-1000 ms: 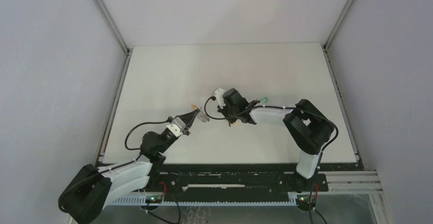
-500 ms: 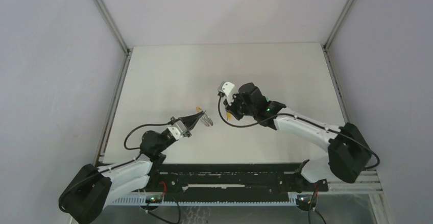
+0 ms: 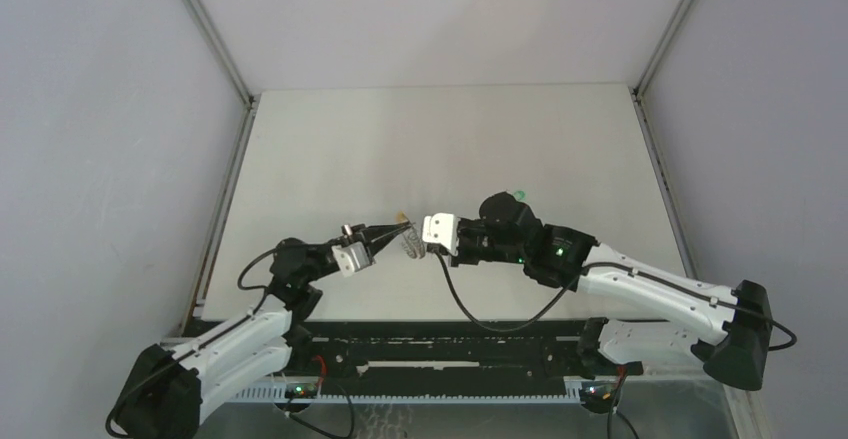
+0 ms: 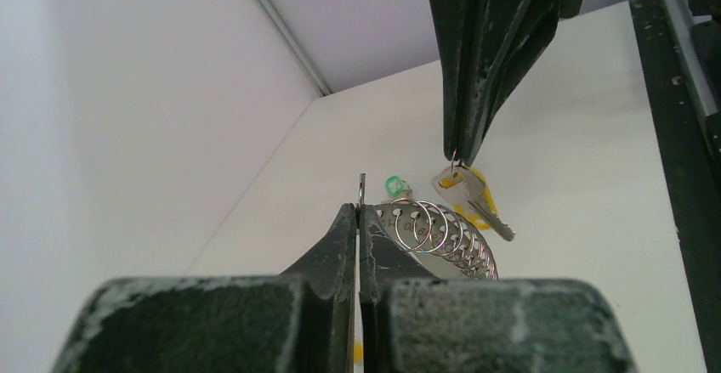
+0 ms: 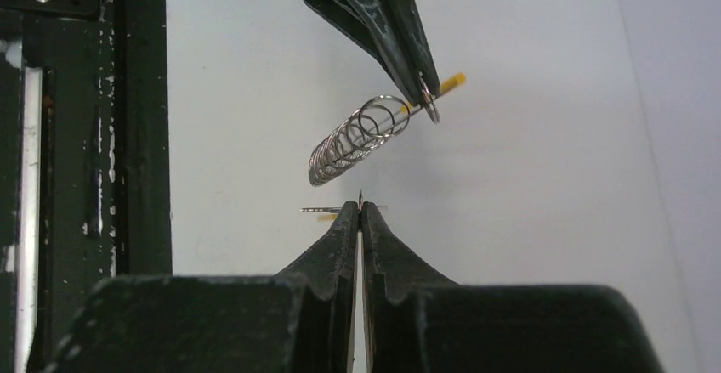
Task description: Put the keys on the keyring
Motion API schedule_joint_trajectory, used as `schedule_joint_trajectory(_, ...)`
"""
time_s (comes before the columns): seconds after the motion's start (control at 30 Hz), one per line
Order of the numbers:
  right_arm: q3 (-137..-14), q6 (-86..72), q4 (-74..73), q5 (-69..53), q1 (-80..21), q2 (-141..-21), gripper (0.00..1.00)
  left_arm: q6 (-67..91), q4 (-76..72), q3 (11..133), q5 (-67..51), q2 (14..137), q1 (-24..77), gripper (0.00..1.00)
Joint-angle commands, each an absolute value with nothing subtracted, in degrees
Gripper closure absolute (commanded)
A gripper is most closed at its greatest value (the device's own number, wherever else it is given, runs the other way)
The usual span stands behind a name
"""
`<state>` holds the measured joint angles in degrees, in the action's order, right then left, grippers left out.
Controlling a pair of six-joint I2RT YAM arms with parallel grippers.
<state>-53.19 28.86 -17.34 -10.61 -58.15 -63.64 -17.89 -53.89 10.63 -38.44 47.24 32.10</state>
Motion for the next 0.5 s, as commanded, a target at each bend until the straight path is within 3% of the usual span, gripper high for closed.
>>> schedule_joint_trajectory(0.0,-54.2,36.9,-17.7,-7.4,-60.7,-60.8,1.0,-23.9,-41.8,16.1,-43.8,44.0,31.7,1.0)
schedule_joint_trajectory(0.47,-56.9,45.2,-17.6,-3.2,-63.4,-62.8,1.0,-24.4,-34.7,19.2,-47.4,44.3,31.7,1.0)
